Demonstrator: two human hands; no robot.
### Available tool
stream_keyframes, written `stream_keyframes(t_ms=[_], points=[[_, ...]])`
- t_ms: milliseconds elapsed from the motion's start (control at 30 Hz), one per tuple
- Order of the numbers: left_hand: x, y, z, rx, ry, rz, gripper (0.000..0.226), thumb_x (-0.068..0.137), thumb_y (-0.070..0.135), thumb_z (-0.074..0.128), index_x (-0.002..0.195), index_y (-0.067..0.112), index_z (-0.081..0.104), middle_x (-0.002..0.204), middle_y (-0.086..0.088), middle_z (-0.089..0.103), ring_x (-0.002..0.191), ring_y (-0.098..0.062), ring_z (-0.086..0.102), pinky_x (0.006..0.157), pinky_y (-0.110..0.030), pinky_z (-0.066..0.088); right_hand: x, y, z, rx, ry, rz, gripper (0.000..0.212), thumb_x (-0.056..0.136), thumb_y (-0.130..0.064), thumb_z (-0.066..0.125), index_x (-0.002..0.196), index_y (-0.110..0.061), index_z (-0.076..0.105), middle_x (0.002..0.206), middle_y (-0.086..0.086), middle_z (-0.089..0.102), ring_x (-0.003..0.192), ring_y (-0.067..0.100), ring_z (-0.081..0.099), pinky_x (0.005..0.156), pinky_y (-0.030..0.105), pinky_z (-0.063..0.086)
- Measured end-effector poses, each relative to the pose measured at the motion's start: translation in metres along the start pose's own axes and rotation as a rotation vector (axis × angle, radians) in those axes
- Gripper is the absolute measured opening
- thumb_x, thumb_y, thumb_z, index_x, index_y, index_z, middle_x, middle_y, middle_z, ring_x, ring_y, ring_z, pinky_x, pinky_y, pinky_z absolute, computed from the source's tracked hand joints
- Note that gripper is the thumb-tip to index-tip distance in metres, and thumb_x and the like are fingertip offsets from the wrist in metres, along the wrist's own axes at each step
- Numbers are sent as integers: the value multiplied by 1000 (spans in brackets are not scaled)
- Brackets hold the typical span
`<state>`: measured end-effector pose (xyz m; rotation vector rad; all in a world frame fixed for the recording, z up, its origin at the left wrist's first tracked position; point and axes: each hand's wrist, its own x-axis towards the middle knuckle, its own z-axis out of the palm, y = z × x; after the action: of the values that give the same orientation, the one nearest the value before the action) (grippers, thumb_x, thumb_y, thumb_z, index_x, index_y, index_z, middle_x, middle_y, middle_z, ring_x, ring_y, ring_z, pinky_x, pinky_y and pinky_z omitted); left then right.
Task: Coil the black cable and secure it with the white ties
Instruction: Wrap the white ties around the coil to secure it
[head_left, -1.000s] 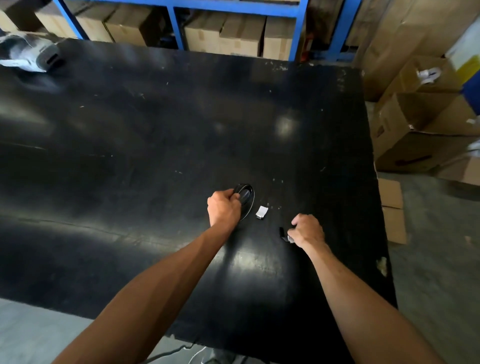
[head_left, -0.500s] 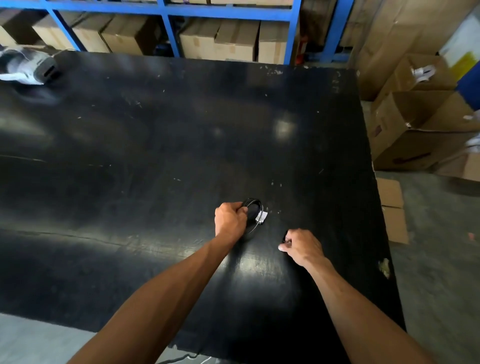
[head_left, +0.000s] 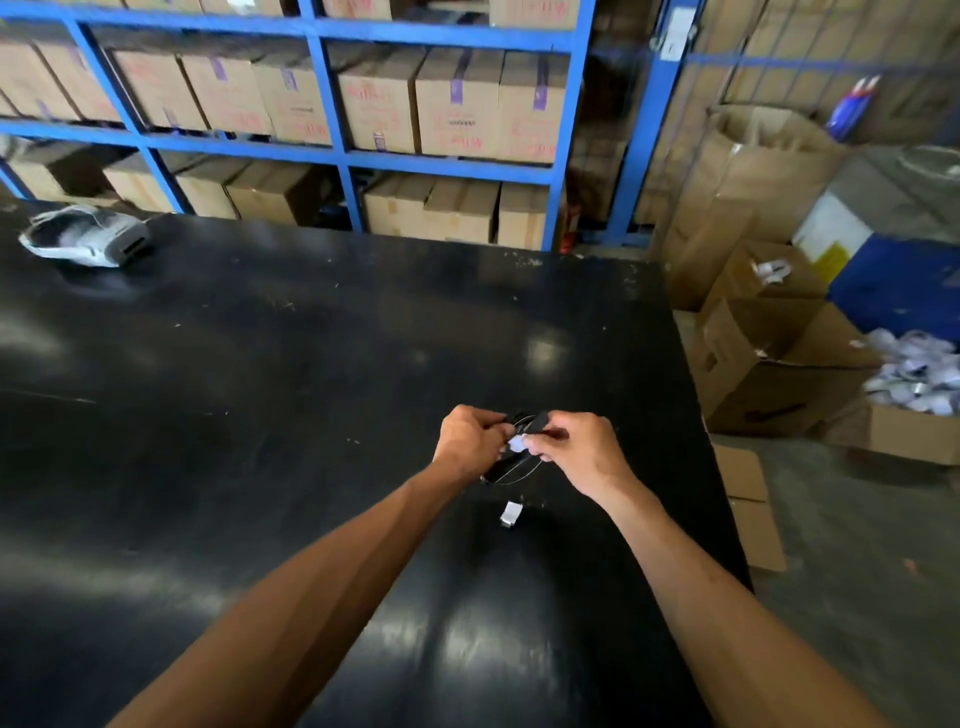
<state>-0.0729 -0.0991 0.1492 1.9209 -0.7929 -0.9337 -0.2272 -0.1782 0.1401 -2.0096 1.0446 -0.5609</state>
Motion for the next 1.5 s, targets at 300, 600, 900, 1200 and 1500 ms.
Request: stream_keyframes(t_ms=[300, 600, 900, 1200, 1500], points=[[-8, 71, -22, 116, -108, 213, 19, 97, 12, 64, 106, 7, 79, 85, -12, 72, 73, -16, 62, 50, -9, 47, 2, -37, -39, -452, 374, -503, 15, 82, -11, 83, 92, -9, 73, 107, 10, 60, 78, 22, 70, 60, 40, 62], [4, 105, -47, 408, -364, 390, 13, 93, 13, 70, 92, 7, 82, 83, -18, 76, 68, -12, 64, 68, -20, 52, 22, -35, -62, -229, 150, -326, 34, 82, -27, 83, 107, -30, 60, 90, -16, 65, 70, 0, 66, 61, 21, 57], [4, 113, -50, 318, -329, 456, 22, 96, 28, 68, 87, 13, 80, 71, -4, 73, 60, -12, 60, 60, -22, 50, 36, -46, -76, -77, 75, -158, 17, 75, -37, 88, 81, -32, 73, 76, -12, 69, 64, -7, 65, 53, 11, 48], [-10, 107, -39, 201, -174, 584, 14, 95, 18, 70, 87, 11, 78, 78, 6, 61, 67, -9, 57, 60, -18, 46, 36, -59, -89, 278, -206, 236, 66, 56, -57, 91, 109, -28, 65, 84, 6, 68, 47, 8, 42, 41, 23, 33], [-16, 103, -38, 265, -158, 767, 15, 96, 16, 68, 95, 7, 80, 85, 6, 61, 72, -11, 61, 64, -20, 50, 29, -52, -93, 485, -328, 204, 53, 78, -30, 88, 125, -27, 63, 99, 11, 81, 47, 8, 38, 41, 21, 29]])
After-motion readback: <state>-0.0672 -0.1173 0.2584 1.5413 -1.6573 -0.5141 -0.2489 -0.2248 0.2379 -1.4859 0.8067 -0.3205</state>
